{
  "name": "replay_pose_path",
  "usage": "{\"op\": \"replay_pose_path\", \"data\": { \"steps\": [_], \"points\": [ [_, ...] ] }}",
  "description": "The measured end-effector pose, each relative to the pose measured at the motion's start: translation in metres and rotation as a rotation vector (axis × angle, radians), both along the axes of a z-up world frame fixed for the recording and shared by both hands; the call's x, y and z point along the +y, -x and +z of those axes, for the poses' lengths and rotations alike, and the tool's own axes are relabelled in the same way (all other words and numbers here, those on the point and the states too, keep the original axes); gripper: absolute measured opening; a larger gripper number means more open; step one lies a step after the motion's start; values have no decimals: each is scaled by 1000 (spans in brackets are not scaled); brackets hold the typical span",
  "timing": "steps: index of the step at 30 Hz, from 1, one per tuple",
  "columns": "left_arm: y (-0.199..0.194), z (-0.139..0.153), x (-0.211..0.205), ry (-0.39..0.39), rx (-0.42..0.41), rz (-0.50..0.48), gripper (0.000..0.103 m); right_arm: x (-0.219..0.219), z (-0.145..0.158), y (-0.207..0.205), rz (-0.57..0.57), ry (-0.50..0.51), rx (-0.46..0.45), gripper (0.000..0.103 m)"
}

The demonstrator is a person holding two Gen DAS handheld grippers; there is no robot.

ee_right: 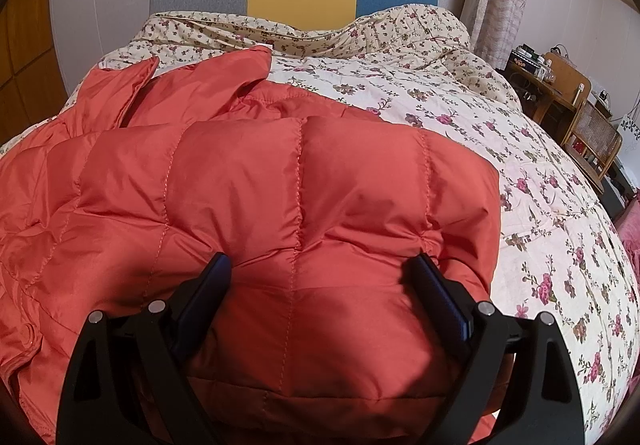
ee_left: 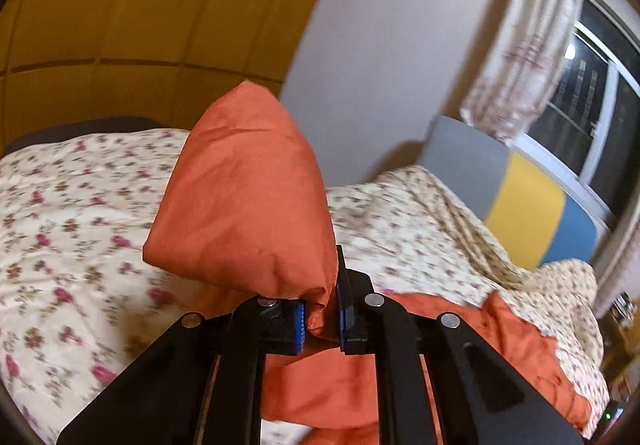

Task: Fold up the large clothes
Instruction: 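Lift and fold the held sleeve across the jacket toward the right gripper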

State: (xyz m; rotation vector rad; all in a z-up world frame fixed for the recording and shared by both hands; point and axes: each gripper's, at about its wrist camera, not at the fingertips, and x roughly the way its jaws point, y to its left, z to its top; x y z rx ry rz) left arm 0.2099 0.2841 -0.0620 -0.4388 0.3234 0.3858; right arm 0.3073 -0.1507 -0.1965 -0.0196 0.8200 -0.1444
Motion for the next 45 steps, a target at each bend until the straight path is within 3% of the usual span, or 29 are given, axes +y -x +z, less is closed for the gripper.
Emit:
{"op": "replay_pose_path", "data": {
  "steps": [8, 21, 29, 40, 42, 44, 45],
  "points": [
    [-16, 11, -87, -95, -24, -194, 11, 0, 0, 0, 0, -1, 0, 91],
    [-33, -7, -214, -266, 6, -457, 11, 0, 0, 0, -1, -4, -1, 91],
    [-53, -37, -270, -322, 109, -579, 11, 0, 0, -1, -1, -8, -2, 91],
    [-80, -82, -302, -377, 293, -735, 12, 0, 0, -2, -1, -9, -1, 91],
    [-81, -87, -308, -396, 314, -761, 24, 1, 0, -2, -1, -11, -2, 91],
    [-77, -87, -312, -408, 294, -805, 49, 0, 0, -2, -1, -10, -2, 91],
    [-75, -87, -313, -413, 284, -815, 52, 0, 0, -2, -1, -10, -1, 92]
  ]
}}
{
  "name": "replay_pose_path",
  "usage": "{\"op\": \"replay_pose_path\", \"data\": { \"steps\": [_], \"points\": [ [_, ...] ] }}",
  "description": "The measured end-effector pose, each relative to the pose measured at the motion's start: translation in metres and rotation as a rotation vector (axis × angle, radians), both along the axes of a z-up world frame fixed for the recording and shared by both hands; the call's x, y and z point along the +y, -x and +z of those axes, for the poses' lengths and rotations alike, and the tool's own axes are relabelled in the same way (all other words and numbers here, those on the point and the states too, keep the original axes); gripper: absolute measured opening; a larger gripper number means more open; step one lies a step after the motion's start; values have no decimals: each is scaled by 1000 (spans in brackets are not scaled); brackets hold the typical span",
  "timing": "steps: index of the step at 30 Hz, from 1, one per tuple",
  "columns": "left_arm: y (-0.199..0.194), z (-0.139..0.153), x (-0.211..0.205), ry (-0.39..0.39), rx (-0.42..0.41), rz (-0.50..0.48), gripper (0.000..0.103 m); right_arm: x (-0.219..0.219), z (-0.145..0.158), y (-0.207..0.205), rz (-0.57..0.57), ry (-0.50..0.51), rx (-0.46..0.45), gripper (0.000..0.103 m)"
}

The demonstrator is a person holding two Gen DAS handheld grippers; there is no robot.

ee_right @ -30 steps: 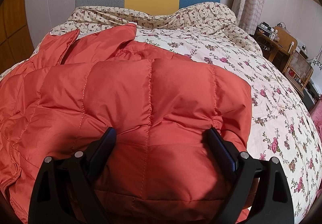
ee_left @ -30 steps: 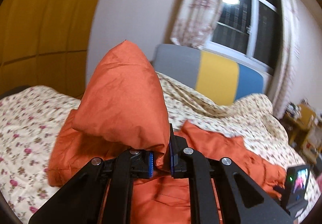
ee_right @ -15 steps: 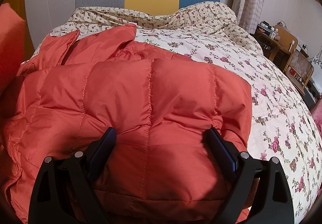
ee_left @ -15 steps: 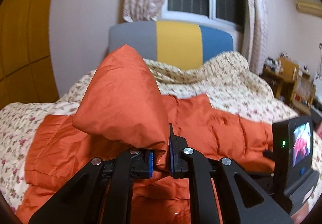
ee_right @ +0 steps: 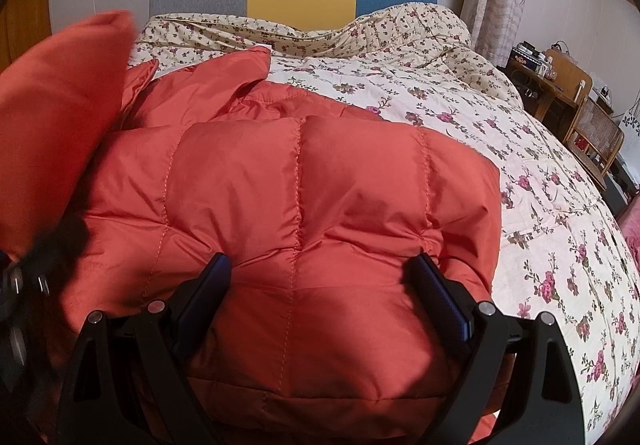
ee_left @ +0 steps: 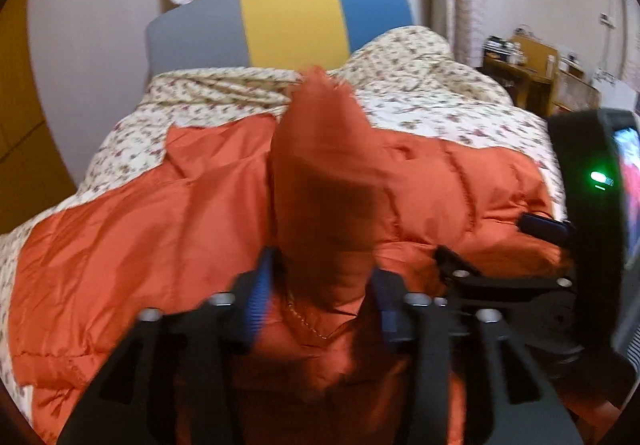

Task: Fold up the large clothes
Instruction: 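Lift and fold the held sleeve across the jacket toward the right gripper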

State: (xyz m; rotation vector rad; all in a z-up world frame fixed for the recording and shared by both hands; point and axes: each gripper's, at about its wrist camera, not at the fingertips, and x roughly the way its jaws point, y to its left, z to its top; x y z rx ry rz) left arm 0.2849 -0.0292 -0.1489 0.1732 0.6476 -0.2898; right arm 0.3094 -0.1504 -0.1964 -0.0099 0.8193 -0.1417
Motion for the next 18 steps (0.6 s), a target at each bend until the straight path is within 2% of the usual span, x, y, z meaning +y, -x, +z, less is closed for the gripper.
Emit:
{"op": "replay_pose_path", "data": {
  "steps": [7, 9, 12, 15, 18],
  "points": [
    [21, 11, 8, 56, -34, -45, 54, 2, 0, -1, 0, -2, 0, 92],
    [32, 19, 19, 97, -52, -50, 77, 1, 0, -1, 0, -4, -1, 92],
    [46, 32, 44, 187, -61, -40, 80, -1, 1, 2, -1, -12, -7, 92],
    [49, 37, 77, 194, -62, 57, 80, -3, 5, 6, -13, -19, -26, 98],
    [45, 37, 117, 157, -70, 222, 80, -12, 20, 18, -65, -39, -74, 99]
  ]
}}
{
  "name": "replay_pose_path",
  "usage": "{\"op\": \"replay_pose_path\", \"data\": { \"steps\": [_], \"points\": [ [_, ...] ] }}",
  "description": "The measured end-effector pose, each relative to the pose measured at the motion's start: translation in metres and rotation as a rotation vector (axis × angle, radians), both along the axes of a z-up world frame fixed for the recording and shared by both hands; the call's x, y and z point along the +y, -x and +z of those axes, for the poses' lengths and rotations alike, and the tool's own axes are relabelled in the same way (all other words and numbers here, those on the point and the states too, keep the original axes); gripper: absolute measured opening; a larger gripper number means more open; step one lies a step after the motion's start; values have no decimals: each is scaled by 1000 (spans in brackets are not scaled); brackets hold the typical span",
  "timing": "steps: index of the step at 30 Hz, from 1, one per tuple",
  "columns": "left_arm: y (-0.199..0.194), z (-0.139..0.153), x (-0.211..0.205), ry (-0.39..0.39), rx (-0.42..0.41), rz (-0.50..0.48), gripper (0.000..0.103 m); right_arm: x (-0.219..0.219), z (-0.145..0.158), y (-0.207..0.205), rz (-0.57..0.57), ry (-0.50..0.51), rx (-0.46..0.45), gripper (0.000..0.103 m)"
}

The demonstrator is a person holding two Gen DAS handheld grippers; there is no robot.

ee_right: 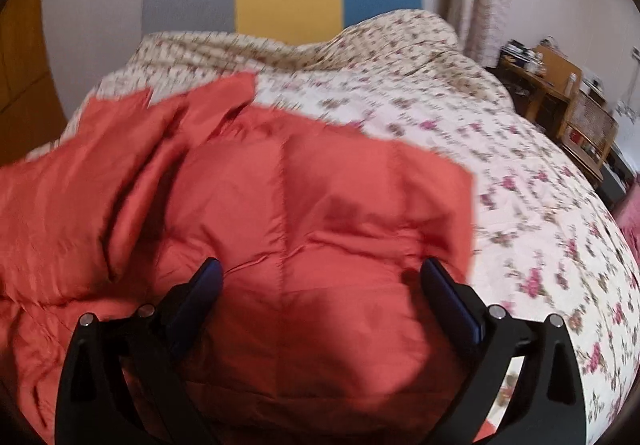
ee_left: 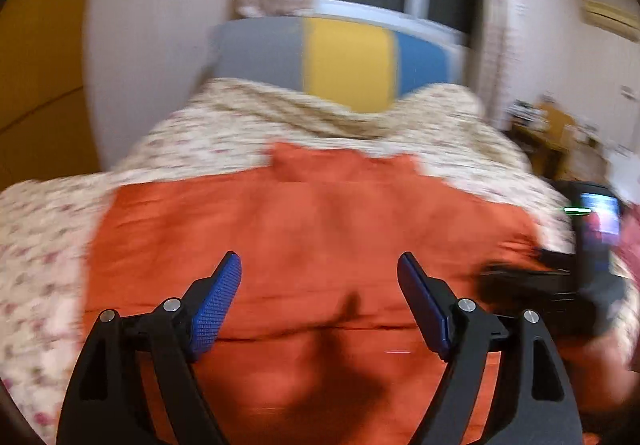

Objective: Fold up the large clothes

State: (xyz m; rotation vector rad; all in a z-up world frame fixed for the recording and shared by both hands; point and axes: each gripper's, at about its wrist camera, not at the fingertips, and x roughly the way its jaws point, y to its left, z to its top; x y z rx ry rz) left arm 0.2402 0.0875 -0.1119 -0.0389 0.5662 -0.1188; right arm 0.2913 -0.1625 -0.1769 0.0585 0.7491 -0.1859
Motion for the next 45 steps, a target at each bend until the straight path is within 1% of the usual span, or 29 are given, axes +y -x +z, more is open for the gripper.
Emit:
{"op": "replay_pose_path", "data": {
  "steps": [1, 2, 3, 4, 5, 6, 7, 8, 10, 11, 13, 14, 16, 17, 18, 19, 20, 21, 23, 25, 29, 30, 32, 34, 35, 36, 38, 40, 45],
  "points": [
    [-3, -1, 14, -4, 8, 58, 80, -4, 8, 6, -32, 0, -25, 99],
    [-8, -3, 33, -10, 21, 141, 80, -7, 16, 10, -53, 1, -48, 99],
    [-11, -5, 45, -5, 31, 191, 80, -8, 29, 17, -73, 0, -93, 99],
    [-15, -9, 60, 19, 47, 245, 80, -8, 38, 20, -77, -6, -125, 99],
    [-19, -14, 73, 62, 67, 278, 80, -3, 53, 23, -63, -20, -174, 99],
    [-22, -19, 82, 104, 88, 296, 80, 7, 65, 21, -31, -31, -203, 99],
    [-22, -23, 87, 125, 103, 307, 80, 18, 75, 14, 19, -42, -210, 100],
    [-25, -30, 89, 138, 124, 317, 80, 30, 82, 4, 66, -50, -199, 100],
    [-25, -36, 86, 131, 140, 307, 80, 52, 84, -16, 123, -37, -155, 100],
    [-24, -37, 84, 123, 141, 305, 80, 71, 80, -33, 168, -31, -113, 99],
    [-25, -35, 84, 123, 142, 301, 80, 92, 67, -49, 227, -50, -73, 98],
    [-23, -37, 85, 130, 143, 297, 82, 98, 61, -52, 233, -35, -53, 95],
    [-21, -38, 86, 150, 143, 291, 82, 105, 37, -58, 206, 21, 25, 95],
    [-22, -40, 89, 165, 146, 284, 85, 102, 22, -57, 187, 8, 76, 95],
    [-26, -41, 92, 175, 151, 276, 86, 96, 8, -56, 172, -39, 112, 96],
    [-27, -42, 91, 180, 158, 267, 87, 89, -6, -49, 165, -100, 118, 96],
    [-28, -44, 90, 177, 165, 265, 90, 86, -9, -44, 172, -99, 99, 96],
    [-31, -45, 88, 170, 175, 261, 94, 88, -11, -41, 183, -74, 82, 96],
    [-33, -45, 85, 146, 188, 264, 95, 93, -13, -43, 181, -50, 82, 98],
    [-32, -38, 81, 112, 177, 277, 95, 95, -15, -47, 181, -36, 87, 100],
    [-28, -8, 68, 69, 65, 240, 95, 93, -16, -44, 178, -39, 82, 100],
    [-34, 1, 60, 36, 46, 222, 95, 87, -17, -46, 178, -39, 81, 100],
    [-52, 8, 51, -50, 41, 221, 95, 81, -15, -42, 177, -41, 78, 100],
    [-77, 1, 46, -135, 89, 237, 88, 79, -15, -41, 177, -43, 77, 100],
    [-91, -8, 48, -172, 128, 254, 78, 79, -15, -41, 177, -42, 77, 100],
    [-100, -14, 52, -183, 155, 267, 75, 79, -15, -41, 178, -43, 77, 100],
    [-115, -33, 65, -161, 195, 310, 75, 79, -15, -41, 179, -47, 74, 101],
    [-118, -47, 72, -127, 200, 303, 75, 80, -15, -41, 179, -48, 71, 101],
    [-127, -59, 74, -132, 247, 286, 76, 80, -15, -41, 178, -51, 68, 101]
  ]
}}
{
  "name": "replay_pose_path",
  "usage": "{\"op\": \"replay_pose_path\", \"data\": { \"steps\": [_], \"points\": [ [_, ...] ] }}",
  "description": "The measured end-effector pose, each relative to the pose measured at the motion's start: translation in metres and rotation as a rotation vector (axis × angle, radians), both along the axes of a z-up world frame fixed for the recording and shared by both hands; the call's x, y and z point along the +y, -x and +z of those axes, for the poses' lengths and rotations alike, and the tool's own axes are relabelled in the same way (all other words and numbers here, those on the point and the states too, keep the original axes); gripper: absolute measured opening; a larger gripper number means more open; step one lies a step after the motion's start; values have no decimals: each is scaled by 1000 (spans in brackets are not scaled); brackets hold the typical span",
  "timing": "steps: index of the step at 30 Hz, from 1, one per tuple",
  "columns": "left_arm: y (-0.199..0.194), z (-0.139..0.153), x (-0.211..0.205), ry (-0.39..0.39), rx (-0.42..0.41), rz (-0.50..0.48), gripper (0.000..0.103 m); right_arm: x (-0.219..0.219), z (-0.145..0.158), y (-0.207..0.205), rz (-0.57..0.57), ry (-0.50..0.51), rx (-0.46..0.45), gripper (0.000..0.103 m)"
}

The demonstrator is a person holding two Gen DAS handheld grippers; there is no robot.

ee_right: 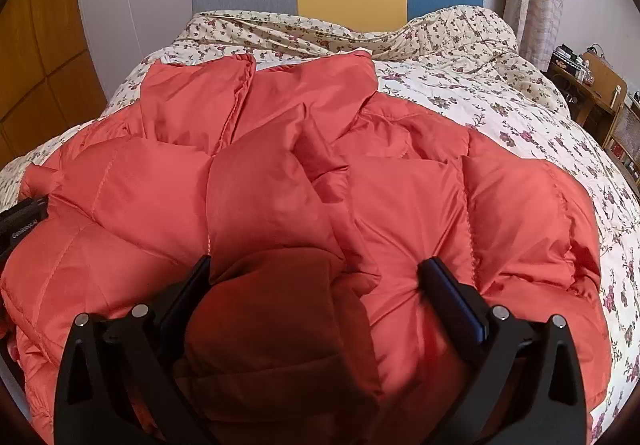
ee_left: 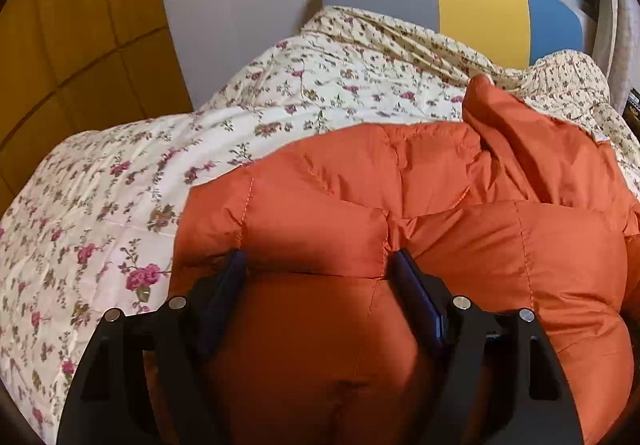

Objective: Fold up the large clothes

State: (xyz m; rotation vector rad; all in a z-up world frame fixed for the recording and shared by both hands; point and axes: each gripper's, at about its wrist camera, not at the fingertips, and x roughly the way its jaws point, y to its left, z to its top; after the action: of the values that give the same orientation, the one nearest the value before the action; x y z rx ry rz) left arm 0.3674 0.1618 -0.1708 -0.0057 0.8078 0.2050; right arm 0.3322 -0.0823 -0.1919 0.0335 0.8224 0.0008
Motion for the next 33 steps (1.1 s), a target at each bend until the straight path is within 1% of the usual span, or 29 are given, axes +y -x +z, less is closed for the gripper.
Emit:
{"op": "replay_pose_path", "data": {
  "steps": [2, 4, 5, 6, 7, 9, 11, 12, 14, 15, 16, 17, 18, 19, 20, 21, 24, 26, 28, 29, 33],
  "points": [
    [0, -1, 0, -3, 2, 2, 76, 0, 0, 0, 1, -3, 1, 101],
    [2, 0, -2, -5, 2, 9, 79, -3, 1, 1, 3, -15, -1, 101],
    [5, 2, -1, -5, 3, 18, 85, -5, 2, 2, 6, -31, -4, 101],
    [7, 5, -1, 0, 2, 21, 94, -9, 3, 3, 8, -52, -10, 101],
    [15, 10, 0, 7, -6, 26, 98, -13, 5, 6, 9, -82, -19, 101],
    [40, 22, 5, 32, -55, 31, 100, -27, 16, 17, -10, -147, -78, 101],
    [63, 32, 7, 61, -102, 23, 100, -36, 32, 30, -34, -167, -145, 101],
    [68, 35, 8, 70, -120, 12, 100, -38, 42, 36, -25, -177, -180, 100],
    [75, 43, 6, 62, -156, -14, 100, -34, 61, 43, 17, -185, -234, 91],
    [74, 45, 4, 49, -158, -22, 100, -29, 71, 44, 46, -183, -260, 88],
    [70, 45, 0, 28, -158, -39, 100, -21, 78, 43, 87, -175, -270, 82],
    [64, 44, -4, -3, -152, -54, 100, -13, 81, 40, 119, -163, -262, 72],
    [59, 43, -7, -30, -146, -60, 100, -3, 80, 34, 155, -135, -236, 66],
    [52, 40, -11, -58, -134, -64, 100, 8, 75, 23, 189, -102, -185, 51],
    [45, 37, -12, -72, -117, -66, 99, 12, 69, 16, 199, -94, -152, 44],
    [39, 31, -12, -75, -92, -67, 99, 14, 59, 6, 199, -89, -100, 43],
    [27, 11, -6, -29, -24, -76, 100, 10, 31, -10, 158, -67, -40, 44],
    [20, 3, 2, 34, 3, -81, 100, 7, 16, -13, 175, -87, -54, 44],
    [16, -1, 5, 70, 24, -83, 100, 6, 10, -17, 170, -99, -51, 45],
    [13, -3, 6, 80, 30, -81, 100, 6, 8, -19, 169, -98, -47, 45],
    [14, -5, 3, 64, 33, -78, 100, 5, 7, -20, 171, -103, -39, 47]
  ]
}}
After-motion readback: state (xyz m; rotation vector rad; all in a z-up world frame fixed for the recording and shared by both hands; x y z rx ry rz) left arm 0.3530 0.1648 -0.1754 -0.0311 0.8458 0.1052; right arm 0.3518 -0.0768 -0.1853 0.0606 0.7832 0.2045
